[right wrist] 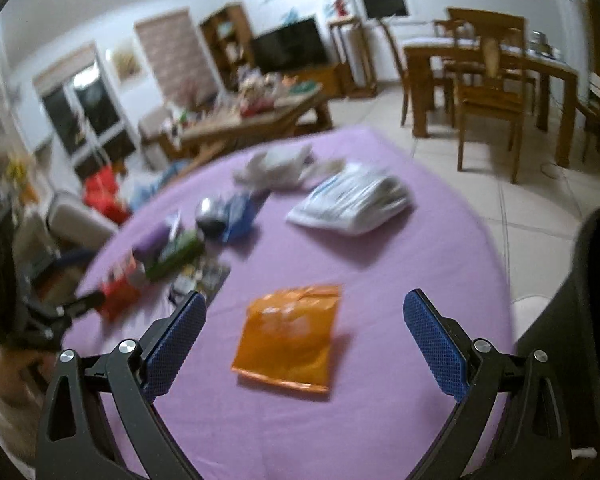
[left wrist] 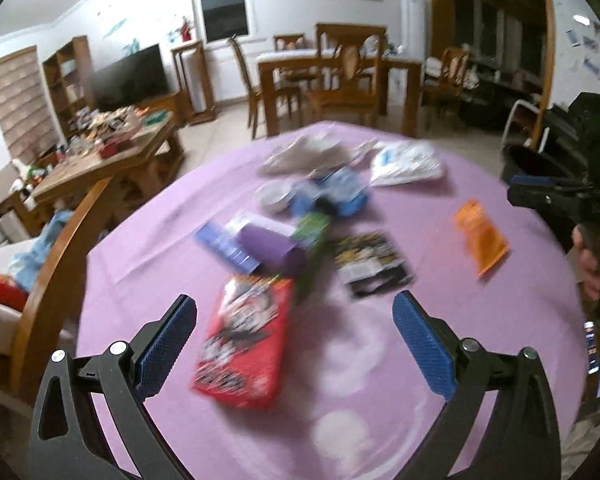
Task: Collect trash
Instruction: 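Grasp the red carton with the left gripper while the right grasps the orange snack bag, then carry the red carton and orange bag to the bin and release both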
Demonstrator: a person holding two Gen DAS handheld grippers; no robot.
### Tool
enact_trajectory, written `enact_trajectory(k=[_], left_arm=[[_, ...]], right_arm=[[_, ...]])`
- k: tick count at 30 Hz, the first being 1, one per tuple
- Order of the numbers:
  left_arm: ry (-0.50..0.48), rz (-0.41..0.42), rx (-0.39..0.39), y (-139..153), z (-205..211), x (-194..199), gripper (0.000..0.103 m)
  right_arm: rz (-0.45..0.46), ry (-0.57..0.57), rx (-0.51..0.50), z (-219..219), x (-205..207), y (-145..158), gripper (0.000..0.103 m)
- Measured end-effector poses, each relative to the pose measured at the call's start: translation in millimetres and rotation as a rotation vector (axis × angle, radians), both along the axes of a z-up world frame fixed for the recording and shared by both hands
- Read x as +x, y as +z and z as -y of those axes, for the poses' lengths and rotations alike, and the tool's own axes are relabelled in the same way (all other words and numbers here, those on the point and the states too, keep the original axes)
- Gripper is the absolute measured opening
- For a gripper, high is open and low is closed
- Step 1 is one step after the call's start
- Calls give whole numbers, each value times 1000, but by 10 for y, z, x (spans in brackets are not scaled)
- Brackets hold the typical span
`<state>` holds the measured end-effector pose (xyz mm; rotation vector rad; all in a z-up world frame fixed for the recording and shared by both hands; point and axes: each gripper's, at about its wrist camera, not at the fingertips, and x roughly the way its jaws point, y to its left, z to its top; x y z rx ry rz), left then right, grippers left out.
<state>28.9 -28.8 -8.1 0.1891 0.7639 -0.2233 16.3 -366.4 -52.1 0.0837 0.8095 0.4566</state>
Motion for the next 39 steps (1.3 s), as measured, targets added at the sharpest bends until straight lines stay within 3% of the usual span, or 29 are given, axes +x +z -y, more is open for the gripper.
enact_trajectory(k=[4,7,11,13,17,21,27,34,39], left_arm=[[24,-60,5,-149,-192,57,97],[18,-84,-18,-195,-236,86,96],[23,-148,-69,-298,-310,165,59],[27,-164,-108,-304,-373,179,51],[25,-148,-135,-285,-430,143,50],[10,-76,-205,-132,-455,25,50],[-56,50,-284,238,-257,-120,50],[-176,141,-371,525,396,-131,50],[-295,151,-408,569,1113,-26,50]], right_arm=[[-48,15,-94,-287,23,-89,92],[-102,15,-141,-336,114,-166,80],[-130,17,-166,-250,262,-198,65],[-128,22,-176,-250,316,-196,61],[-121,45,-163,-220,394,-197,57],[-75,59,-92,-176,353,-100,56],[106,41,42,41,123,268,56],[227,-97,165,542,-38,641,56],[308,-209,213,1033,-200,833,56]])
